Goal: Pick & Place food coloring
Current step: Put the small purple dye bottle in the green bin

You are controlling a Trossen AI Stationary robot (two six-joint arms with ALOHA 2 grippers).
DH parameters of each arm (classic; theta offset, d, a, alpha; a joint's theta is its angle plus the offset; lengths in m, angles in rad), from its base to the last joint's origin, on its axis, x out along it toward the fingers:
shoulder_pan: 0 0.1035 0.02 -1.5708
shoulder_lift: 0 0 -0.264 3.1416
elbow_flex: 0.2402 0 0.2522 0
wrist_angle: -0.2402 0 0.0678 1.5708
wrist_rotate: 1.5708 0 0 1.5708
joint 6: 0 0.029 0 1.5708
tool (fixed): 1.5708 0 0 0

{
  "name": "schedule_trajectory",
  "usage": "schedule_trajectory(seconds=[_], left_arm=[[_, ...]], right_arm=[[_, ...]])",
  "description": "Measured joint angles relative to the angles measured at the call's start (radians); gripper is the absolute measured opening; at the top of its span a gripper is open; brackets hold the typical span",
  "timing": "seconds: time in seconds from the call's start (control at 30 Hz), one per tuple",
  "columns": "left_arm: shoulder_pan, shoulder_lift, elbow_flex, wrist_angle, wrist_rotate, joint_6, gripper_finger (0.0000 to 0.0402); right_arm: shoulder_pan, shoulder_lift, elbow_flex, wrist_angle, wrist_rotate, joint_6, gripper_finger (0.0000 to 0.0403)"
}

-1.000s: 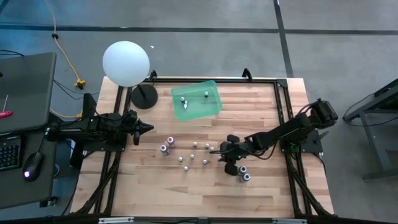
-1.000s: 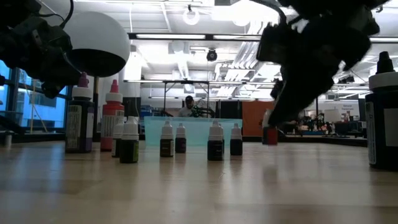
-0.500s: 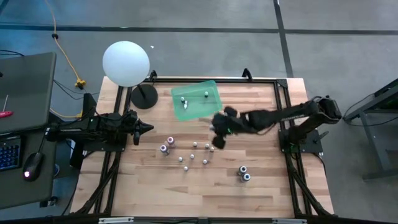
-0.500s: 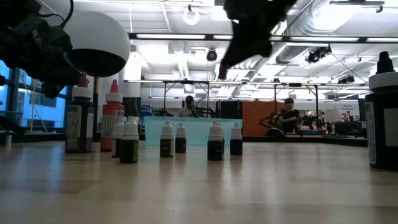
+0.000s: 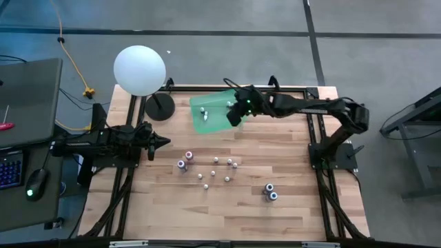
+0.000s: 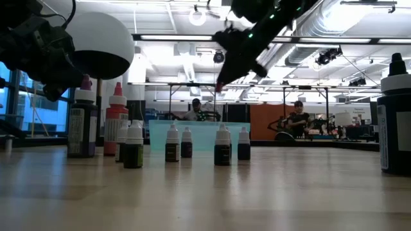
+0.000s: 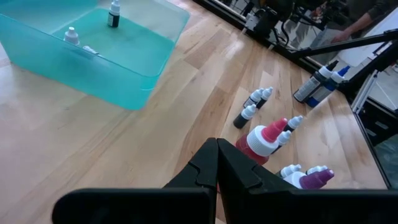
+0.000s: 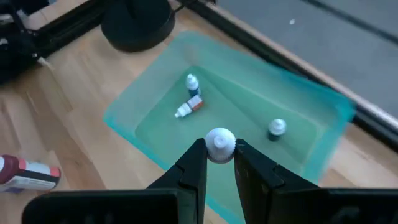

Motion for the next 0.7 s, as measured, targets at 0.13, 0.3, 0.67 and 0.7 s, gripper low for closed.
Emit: schedule_trajectory(seconds=[0.13, 0.3, 0.67, 0.7], left_arm=[[0.000, 0.000, 0.000, 0.000, -0.001, 0.000, 0.0000], [0.000, 0.000, 0.000, 0.000, -0.001, 0.000, 0.0000], [0.000, 0.000, 0.000, 0.000, 0.000, 0.000, 0.0000], [0.000, 0.000, 0.000, 0.000, 0.000, 0.000, 0.0000]], right_arm=[[0.001, 0.136, 0.111, -0.055, -0.029, -0.035, 0.0059], [0.001, 0.322, 0.332, -0.181, -0.046, -0.085, 0.0059], [-0.054, 0.627, 0.750, -0.440, -0.073, -0.070, 0.0059], [-0.060, 0.646, 0.772, -0.448, -0.083, -0.051, 0.0059]])
